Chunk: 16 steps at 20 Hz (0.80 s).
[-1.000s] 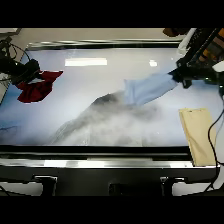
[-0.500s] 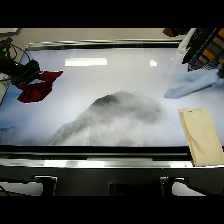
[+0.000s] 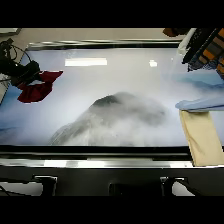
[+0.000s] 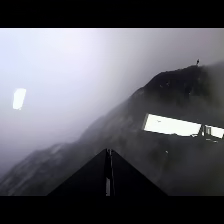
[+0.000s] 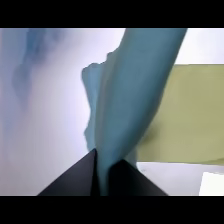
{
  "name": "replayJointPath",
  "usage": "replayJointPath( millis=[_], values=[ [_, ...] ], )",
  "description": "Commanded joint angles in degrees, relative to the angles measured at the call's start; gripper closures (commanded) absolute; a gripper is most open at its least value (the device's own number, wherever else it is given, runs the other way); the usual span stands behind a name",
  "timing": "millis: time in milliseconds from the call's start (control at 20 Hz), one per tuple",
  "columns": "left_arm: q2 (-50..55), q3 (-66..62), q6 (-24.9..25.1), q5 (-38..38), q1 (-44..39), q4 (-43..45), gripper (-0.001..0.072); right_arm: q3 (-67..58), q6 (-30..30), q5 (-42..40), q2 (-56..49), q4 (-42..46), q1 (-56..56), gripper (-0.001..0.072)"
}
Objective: Fold the clothes and pants, and hang the long-sleeved shirts on hangers.
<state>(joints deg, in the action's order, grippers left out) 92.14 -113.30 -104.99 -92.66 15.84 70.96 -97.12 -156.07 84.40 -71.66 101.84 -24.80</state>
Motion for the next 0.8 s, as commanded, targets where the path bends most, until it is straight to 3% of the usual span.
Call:
replayJointPath(
  millis=[0, 300, 750],
  values=[
    [0.04, 0.02, 0.02, -0.17, 0.04, 0.00, 0.0677, 1.40, 1.75, 9.09, 0.66, 8.57, -0.04, 0.0678],
    [0.04, 0.02, 0.46, -0.35, 0.04, 0.00, 0.0677, 17.18, 5.01, 13.14, 1.97, 12.55, -0.04, 0.0678],
    [0.04, 0.02, 1.09, -0.33, 0.04, 0.02, 0.0677, 36.22, 3.02, 11.41, 4.52, 17.03, -0.04, 0.0677]
  ],
)
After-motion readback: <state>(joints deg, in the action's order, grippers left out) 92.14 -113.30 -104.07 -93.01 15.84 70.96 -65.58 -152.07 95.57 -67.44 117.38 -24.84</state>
